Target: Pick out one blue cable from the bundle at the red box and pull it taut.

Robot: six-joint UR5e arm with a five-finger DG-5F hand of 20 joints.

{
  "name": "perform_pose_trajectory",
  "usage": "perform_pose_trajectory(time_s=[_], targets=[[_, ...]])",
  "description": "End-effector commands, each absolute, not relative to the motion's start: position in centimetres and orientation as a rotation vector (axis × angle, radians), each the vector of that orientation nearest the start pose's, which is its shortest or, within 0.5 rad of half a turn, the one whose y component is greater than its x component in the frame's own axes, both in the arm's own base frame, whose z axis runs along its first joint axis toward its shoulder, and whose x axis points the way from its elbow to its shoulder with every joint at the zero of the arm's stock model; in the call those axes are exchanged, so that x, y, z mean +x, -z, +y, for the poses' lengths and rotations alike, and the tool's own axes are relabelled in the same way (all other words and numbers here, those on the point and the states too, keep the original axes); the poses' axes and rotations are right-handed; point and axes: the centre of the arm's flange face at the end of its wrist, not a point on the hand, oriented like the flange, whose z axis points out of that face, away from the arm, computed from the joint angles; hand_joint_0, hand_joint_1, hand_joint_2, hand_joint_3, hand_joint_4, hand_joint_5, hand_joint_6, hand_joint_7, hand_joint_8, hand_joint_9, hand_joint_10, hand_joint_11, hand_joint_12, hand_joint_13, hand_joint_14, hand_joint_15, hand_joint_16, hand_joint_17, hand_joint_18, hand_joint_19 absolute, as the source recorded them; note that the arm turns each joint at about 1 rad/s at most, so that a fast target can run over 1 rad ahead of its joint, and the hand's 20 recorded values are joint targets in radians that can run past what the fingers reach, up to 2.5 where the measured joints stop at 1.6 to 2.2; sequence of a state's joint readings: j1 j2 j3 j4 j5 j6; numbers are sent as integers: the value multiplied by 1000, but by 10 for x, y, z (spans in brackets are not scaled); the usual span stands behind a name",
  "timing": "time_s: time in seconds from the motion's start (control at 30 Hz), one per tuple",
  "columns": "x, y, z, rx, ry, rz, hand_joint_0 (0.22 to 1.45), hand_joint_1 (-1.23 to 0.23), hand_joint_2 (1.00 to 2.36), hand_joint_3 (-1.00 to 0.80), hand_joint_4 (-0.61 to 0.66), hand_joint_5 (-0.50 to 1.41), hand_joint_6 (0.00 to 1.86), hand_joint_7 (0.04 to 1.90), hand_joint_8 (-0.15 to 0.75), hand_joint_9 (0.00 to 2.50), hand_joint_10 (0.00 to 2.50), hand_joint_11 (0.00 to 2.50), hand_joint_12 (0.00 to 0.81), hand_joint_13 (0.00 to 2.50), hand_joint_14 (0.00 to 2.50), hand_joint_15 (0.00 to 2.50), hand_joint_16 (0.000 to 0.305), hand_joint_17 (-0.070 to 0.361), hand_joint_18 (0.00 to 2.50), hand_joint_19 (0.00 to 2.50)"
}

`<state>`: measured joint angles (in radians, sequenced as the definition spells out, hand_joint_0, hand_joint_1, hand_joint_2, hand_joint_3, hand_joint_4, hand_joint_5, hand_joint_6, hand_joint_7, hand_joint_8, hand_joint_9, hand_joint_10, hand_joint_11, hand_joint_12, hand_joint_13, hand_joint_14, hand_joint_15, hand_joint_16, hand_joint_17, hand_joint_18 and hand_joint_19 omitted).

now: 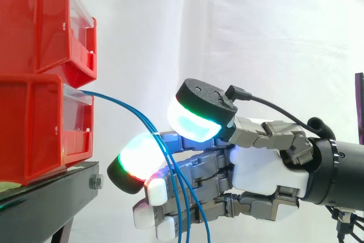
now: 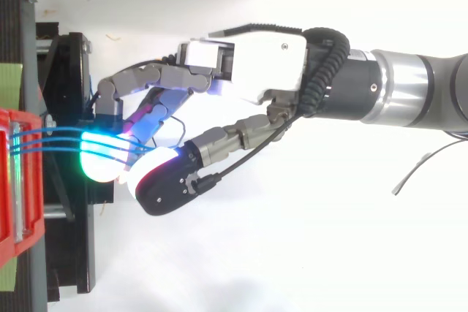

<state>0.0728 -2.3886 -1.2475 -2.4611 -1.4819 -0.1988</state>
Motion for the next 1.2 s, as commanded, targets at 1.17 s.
perform_pose_trajectory(time_s=[1.17], targets=[[781,-191,-86,947,-1145,1145,643,-782,1009,9,-130,-142,916,956,329,1202,23,823,420,1001,18,458,59,133,919,597]])
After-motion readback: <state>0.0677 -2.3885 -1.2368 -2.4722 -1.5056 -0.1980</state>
